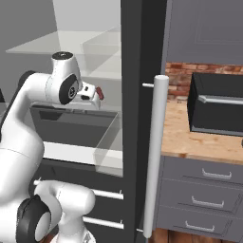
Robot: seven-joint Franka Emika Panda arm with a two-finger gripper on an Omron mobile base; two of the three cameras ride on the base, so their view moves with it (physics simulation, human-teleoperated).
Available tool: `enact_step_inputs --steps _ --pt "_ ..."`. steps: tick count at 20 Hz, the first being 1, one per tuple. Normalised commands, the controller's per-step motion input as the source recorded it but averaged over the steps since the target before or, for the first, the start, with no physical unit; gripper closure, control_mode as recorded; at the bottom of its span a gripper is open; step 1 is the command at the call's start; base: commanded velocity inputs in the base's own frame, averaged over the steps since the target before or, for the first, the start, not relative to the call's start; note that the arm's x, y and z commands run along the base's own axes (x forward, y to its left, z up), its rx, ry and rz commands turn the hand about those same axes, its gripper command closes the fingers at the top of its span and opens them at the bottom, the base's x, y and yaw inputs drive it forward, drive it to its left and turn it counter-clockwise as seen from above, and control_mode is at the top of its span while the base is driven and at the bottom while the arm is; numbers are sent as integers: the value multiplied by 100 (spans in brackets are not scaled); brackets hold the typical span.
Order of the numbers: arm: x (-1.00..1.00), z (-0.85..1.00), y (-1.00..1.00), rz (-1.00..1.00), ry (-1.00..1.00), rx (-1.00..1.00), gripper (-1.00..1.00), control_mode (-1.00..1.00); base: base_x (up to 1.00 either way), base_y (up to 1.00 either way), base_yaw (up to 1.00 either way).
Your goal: Move the tangerine and sausage from the second highest shelf to the top shelf to make space. Then, place the pitcher from the counter on the cleared second highest shelf.
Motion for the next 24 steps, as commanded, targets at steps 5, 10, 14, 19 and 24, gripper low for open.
enact_step_inputs --steps 5,10,14,19,24 --pt "0 0 16 0 -19 0 -100 -100 0 0 0" --pt "2 0 30 0 -34 0 -100 -100 0 0 0" --pt "22 0 10 -3 -14 0 -100 -100 0 0 0" --pt "23 3 2 -2 -7 0 -100 -100 0 0 0" --pt "15 3 16 0 -15 0 -100 -100 0 0 0"
